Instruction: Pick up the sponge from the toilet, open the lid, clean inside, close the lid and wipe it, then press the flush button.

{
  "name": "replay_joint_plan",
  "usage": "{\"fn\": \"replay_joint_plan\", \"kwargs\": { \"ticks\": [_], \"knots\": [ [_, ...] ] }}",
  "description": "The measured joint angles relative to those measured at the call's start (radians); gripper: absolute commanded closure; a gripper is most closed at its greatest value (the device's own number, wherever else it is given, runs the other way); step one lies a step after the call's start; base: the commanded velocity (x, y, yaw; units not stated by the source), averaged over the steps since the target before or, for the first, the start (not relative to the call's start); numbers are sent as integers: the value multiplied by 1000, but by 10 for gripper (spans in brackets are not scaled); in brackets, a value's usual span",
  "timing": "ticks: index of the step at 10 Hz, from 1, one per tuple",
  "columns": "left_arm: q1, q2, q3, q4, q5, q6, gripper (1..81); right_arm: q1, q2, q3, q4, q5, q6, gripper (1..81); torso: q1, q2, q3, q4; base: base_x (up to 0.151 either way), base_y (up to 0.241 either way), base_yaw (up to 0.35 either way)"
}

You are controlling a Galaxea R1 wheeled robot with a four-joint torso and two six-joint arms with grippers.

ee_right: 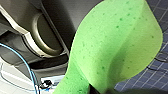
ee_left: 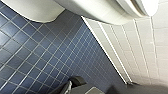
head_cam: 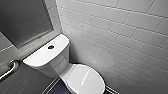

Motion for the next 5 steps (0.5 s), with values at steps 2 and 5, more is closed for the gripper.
{"fn": "replay_joint_plan", "kwargs": {
  "ticks": [2, 5],
  "knots": [
    [-4, 22, 3, -12, 13, 0, 10, -6, 66, -66, -1, 11, 0, 811, 0, 0, 0, 0, 0, 0, 0],
    [-46, 15, 42, -61, 22, 0, 10, -41, 157, -184, -1, 15, -1, 811, 0, 0, 0, 0, 0, 0, 0]
  ]
}}
